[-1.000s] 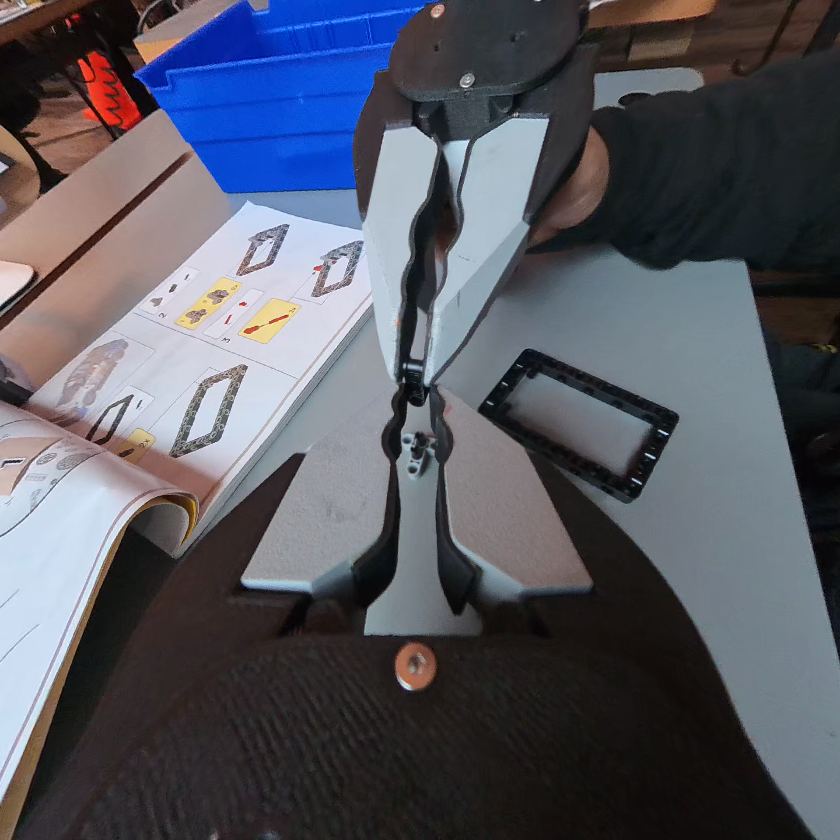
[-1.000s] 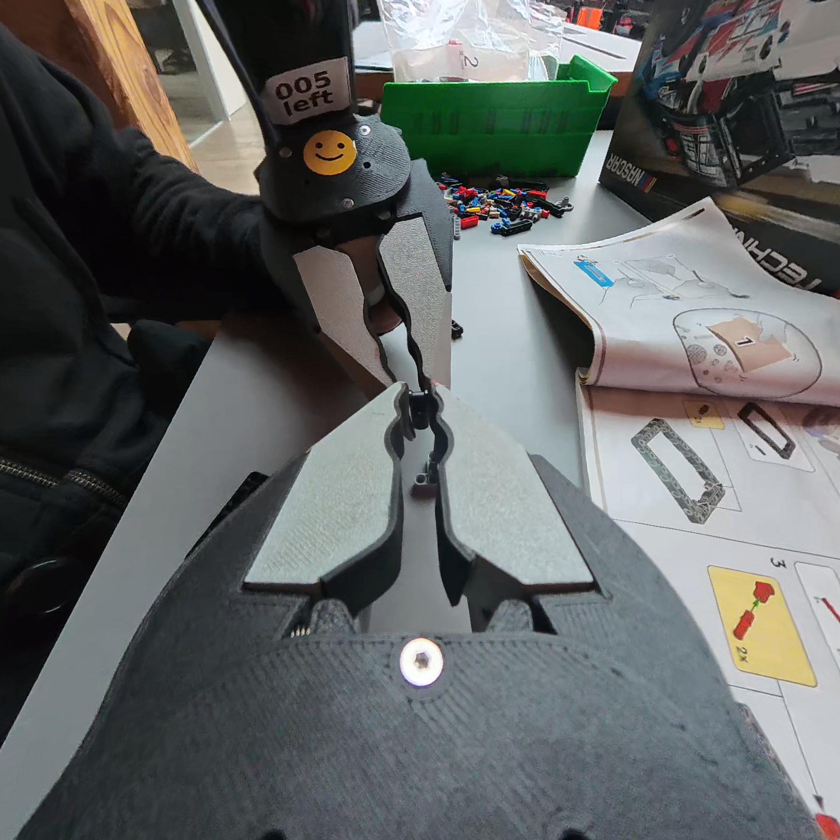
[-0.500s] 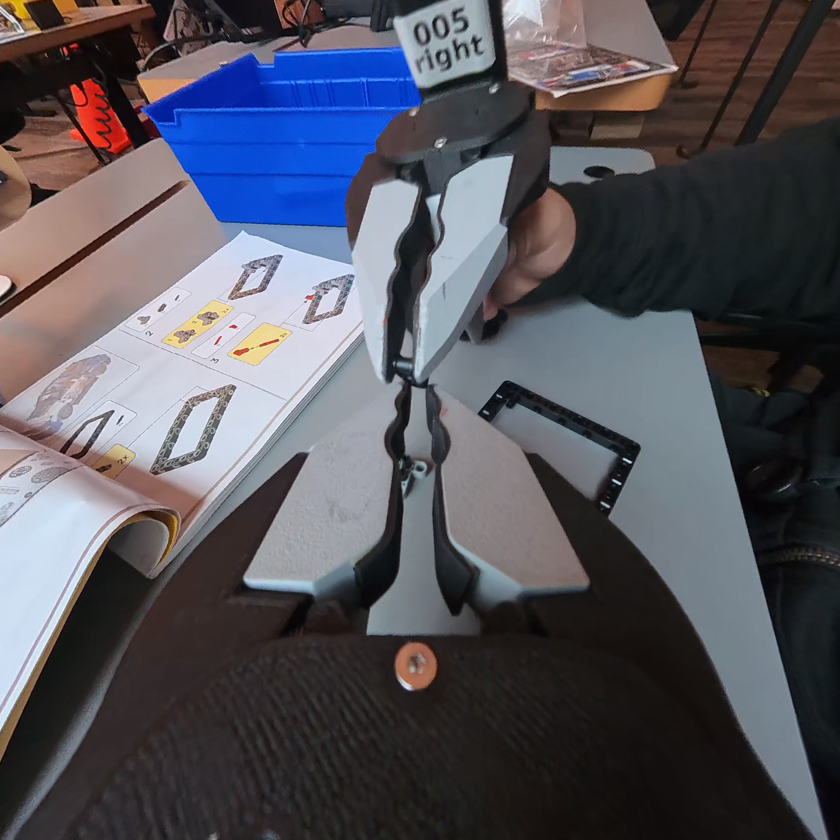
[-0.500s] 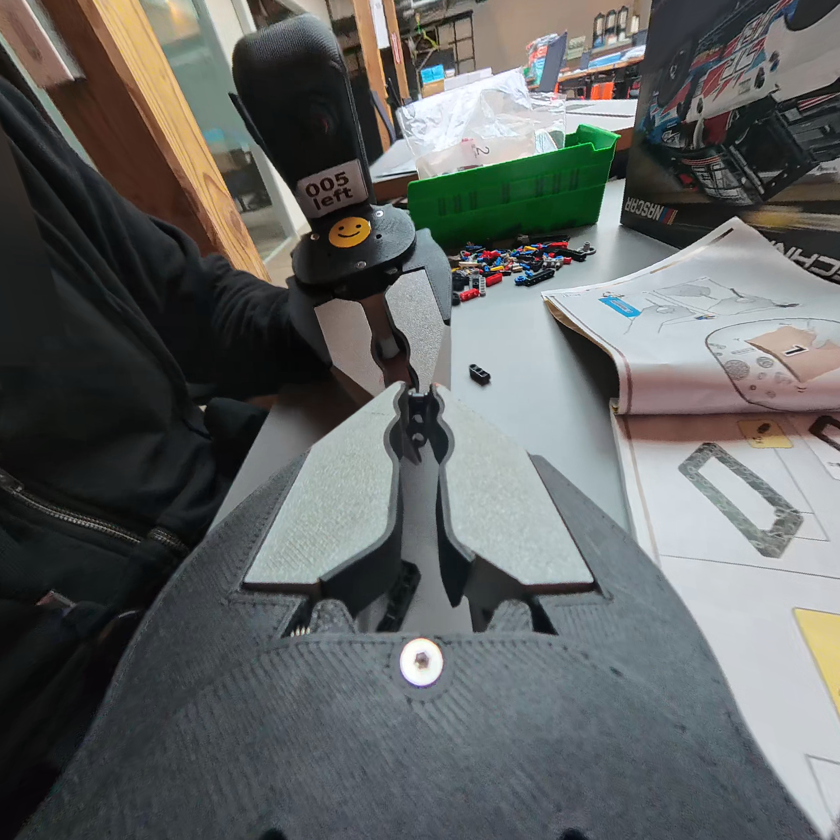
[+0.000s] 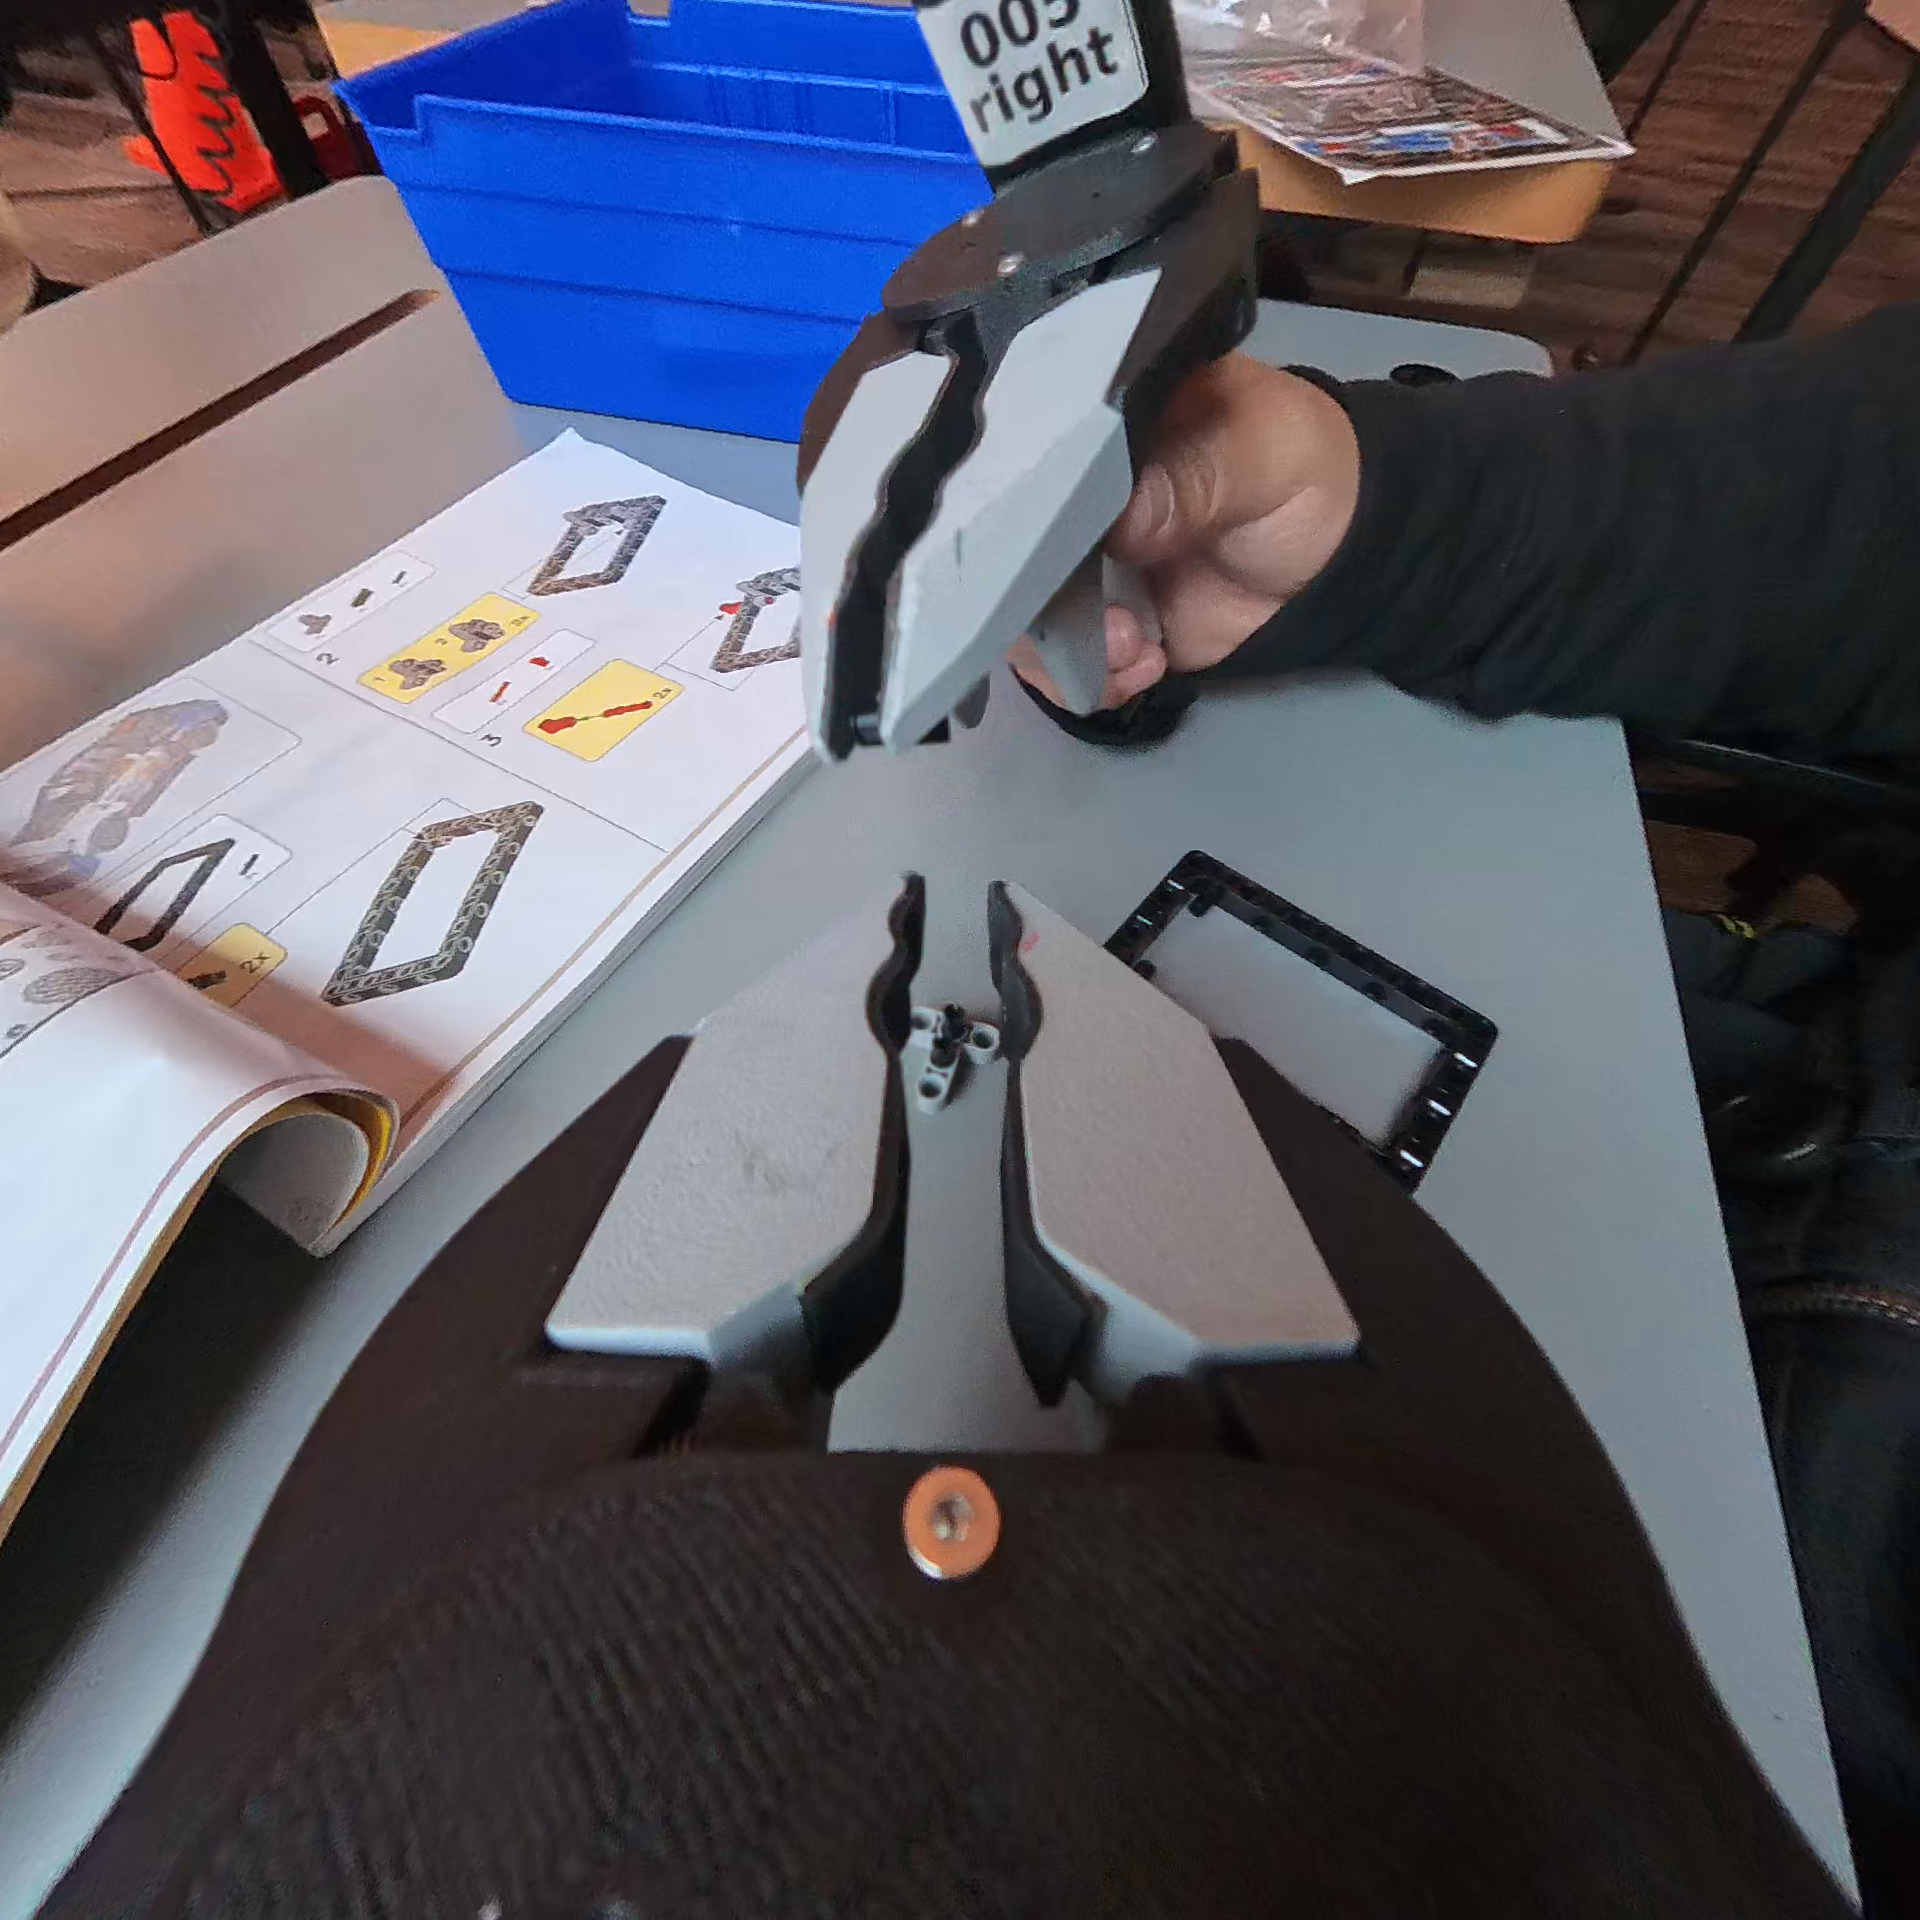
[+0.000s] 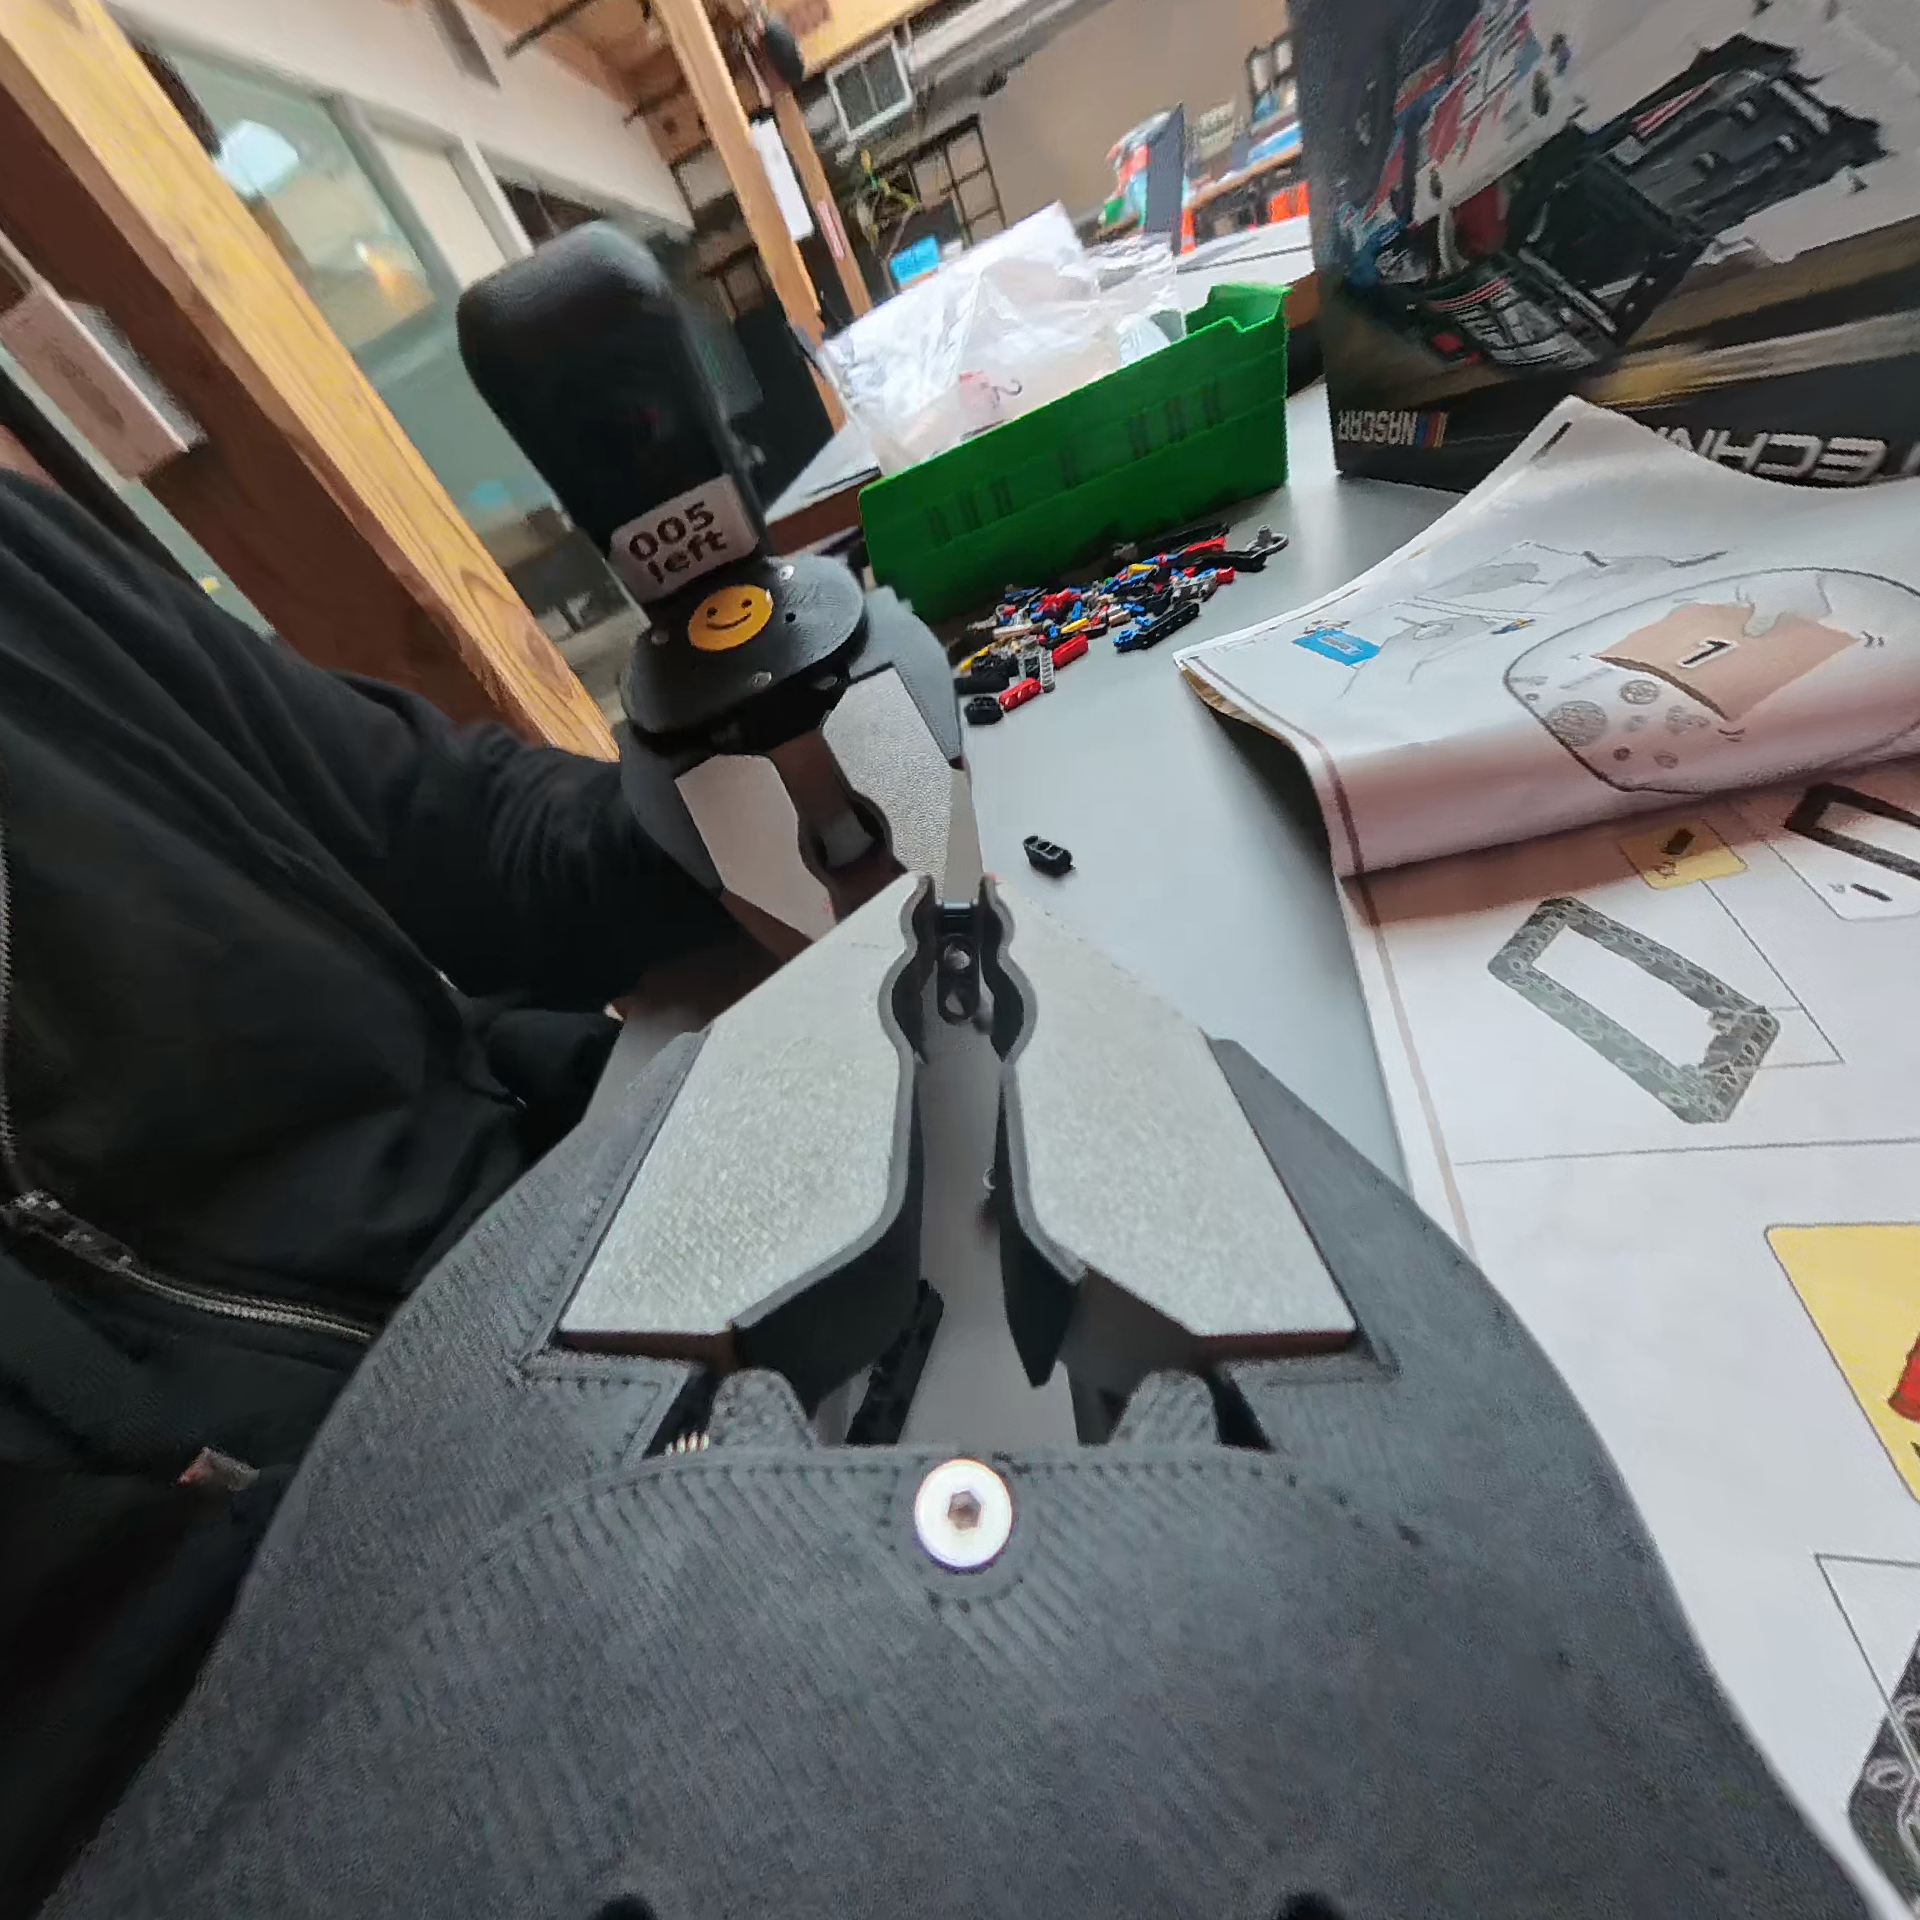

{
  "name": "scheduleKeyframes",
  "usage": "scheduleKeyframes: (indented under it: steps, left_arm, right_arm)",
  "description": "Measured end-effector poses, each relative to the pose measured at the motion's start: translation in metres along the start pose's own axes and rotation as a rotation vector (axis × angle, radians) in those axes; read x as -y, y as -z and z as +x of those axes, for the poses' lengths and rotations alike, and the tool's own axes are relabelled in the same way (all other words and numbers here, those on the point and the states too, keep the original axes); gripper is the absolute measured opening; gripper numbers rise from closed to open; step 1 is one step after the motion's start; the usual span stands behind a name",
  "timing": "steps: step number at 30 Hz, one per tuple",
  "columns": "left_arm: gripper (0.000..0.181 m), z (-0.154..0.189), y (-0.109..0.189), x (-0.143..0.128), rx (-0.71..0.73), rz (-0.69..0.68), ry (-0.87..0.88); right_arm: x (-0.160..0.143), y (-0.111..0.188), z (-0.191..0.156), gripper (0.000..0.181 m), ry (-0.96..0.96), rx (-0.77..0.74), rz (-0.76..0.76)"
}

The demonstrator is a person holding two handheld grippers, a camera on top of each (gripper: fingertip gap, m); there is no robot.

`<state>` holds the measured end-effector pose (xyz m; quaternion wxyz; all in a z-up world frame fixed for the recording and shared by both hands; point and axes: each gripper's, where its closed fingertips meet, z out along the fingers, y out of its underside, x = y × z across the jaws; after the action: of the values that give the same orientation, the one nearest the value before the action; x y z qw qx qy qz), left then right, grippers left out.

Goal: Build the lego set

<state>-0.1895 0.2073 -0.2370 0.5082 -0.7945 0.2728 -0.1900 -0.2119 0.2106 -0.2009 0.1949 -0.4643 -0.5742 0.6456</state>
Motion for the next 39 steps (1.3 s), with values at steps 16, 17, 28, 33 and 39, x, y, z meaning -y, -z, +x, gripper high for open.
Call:
scheduleKeyframes:
  steps: [16,17,28,33,39]
  left_arm:
    - [0.029,-0.025,0.046,0.049,0.371,0.272,-0.290]
    - [0.028,-0.019,0.044,0.049,0.394,0.288,-0.377]
    - [0.037,-0.019,0.038,0.054,0.492,0.289,-0.463]
    - [0.022,-0.022,0.041,0.055,0.539,0.286,-0.505]
    - [0.032,-0.017,0.041,0.053,0.510,0.297,-0.508]
  right_arm:
    - [0.030,-0.001,0.001,0.004,-0.190,0.024,0.227]
    - [0.034,0.000,0.003,0.004,-0.263,0.042,0.276]
    - [0.038,-0.017,-0.009,0.004,-0.426,0.157,0.371]
    - [0.034,-0.026,-0.008,0.004,-0.502,0.163,0.389]
    - [0.039,-0.022,-0.009,0.004,-0.595,0.213,0.454]
